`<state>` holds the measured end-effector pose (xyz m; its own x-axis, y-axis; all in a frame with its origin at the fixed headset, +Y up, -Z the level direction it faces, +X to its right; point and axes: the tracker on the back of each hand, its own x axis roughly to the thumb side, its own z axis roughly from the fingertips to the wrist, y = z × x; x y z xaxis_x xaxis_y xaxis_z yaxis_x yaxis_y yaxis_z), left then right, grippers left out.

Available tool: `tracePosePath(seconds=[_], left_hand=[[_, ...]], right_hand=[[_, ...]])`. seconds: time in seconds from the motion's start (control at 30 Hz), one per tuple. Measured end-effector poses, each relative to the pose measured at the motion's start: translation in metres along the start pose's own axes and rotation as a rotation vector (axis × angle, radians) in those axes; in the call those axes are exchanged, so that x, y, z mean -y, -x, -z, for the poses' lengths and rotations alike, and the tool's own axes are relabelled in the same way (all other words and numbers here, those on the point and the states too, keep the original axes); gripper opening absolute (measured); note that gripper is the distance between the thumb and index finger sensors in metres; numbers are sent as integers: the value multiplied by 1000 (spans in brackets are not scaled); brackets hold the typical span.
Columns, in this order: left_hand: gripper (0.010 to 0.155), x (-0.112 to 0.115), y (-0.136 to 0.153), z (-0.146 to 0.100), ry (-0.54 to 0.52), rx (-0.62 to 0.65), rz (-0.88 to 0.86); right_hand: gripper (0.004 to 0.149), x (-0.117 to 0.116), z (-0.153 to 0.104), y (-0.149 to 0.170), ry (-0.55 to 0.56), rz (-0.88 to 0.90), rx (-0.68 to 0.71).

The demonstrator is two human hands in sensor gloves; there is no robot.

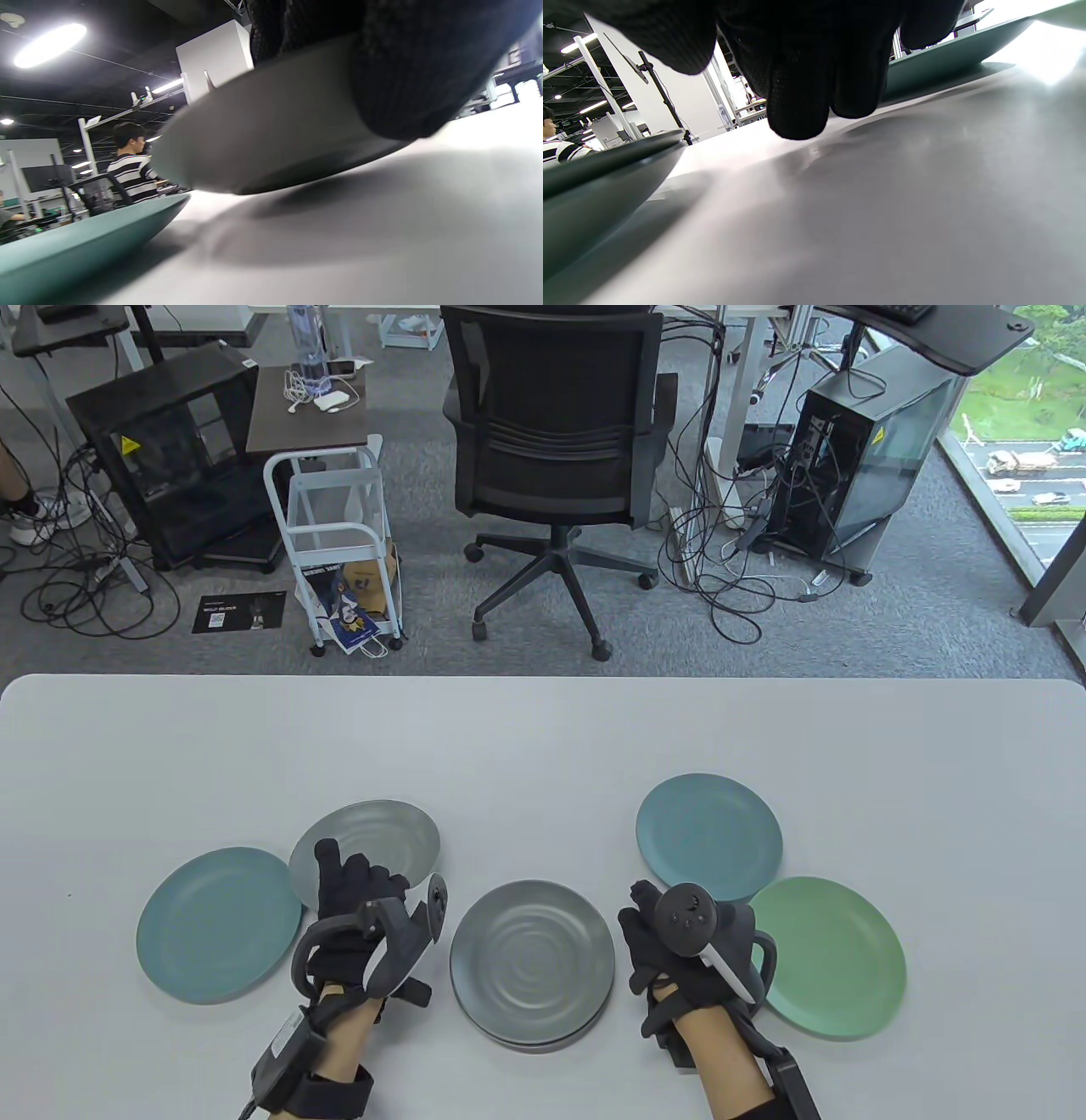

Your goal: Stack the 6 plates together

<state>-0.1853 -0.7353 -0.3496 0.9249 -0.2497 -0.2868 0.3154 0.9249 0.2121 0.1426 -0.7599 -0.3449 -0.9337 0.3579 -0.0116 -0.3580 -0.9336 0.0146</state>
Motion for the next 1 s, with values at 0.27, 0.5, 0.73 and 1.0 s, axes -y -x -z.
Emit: tracePosePath(seconds=[0.27, 0.5, 0.73, 1.0], left_hand=[[35, -15, -2, -16, -111, 52, -49], [35, -25, -12, -29, -157, 109, -79], [35, -32, -25, -38, -193, 170, -75], [35, -42, -43, -52, -233, 246, -75]], right_hand=[[55, 1, 0, -1, 27, -21, 9], [54, 6, -3, -2, 121, 22, 29], [55, 6, -5, -3, 148, 23, 32], [58, 9, -7, -10, 210, 82, 59]])
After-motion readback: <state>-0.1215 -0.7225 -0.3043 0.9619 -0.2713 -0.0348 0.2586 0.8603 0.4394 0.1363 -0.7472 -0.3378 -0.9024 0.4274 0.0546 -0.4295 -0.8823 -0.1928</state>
